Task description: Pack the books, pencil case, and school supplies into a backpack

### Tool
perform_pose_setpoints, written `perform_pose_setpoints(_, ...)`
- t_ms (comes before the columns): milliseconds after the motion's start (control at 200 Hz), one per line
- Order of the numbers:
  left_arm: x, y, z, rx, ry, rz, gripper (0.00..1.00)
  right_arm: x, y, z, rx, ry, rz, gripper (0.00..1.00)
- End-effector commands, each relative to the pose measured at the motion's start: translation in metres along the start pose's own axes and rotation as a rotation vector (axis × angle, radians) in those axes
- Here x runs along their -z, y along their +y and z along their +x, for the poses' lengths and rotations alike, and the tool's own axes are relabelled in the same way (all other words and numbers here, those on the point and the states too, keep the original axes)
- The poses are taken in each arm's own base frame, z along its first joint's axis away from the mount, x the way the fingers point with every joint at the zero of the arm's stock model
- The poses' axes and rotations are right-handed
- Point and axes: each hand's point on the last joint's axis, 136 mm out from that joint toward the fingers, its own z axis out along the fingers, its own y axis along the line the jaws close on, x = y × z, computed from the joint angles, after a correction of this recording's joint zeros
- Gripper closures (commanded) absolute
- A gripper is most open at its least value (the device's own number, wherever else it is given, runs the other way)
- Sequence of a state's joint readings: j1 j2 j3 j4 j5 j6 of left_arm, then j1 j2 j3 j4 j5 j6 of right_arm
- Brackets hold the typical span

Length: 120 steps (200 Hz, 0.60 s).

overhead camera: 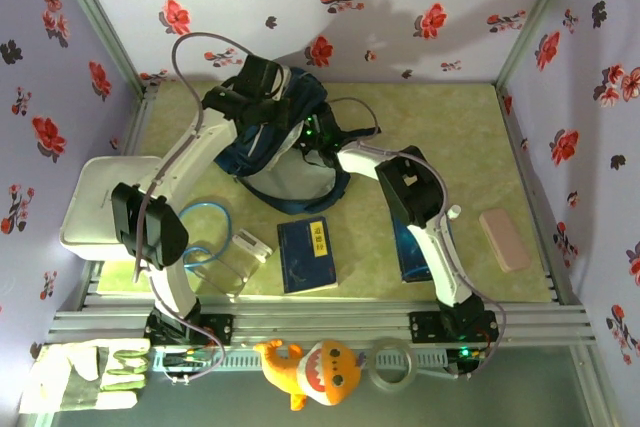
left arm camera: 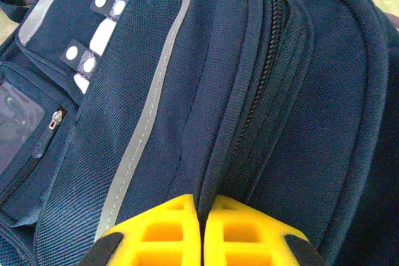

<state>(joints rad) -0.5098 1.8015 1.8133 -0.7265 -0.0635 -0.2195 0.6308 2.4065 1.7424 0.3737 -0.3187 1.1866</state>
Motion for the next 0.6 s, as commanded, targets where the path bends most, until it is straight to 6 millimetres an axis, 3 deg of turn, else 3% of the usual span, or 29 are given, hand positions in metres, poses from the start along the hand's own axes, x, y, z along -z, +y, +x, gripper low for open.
perform_pose_setpoints(0, 0.05, -0.008, -0.052, 0.056, -0.2, 0.068, 1.0, -0.01, 0.001, 0.002, -0.009, 0.012, 0.007, 0.84)
perform_pose_setpoints(185, 0.046, -0.003, -0.049, 0.073, -0.19, 0.06, 1.0, -0.005, 0.007, -0.004, -0.016, 0.018, 0.025, 0.67)
perform_pose_setpoints(270, 0.047, 0.003, -0.05, 0.099, -0.192, 0.054, 1.0, 0.005, 0.016, -0.004, -0.017, 0.033, 0.013, 0.64)
perform_pose_setpoints(490, 0.041, 0.015, -0.044, 0.136, -0.189, 0.047, 1.0, 0.055, 0.022, 0.004, 0.026, 0.028, 0.027, 0.56)
perform_pose_setpoints(595, 0.032, 0.022, -0.037, 0.155, -0.17, 0.037, 1.0, 0.08, 0.013, 0.012, 0.129, 0.044, 0.088, 0.54)
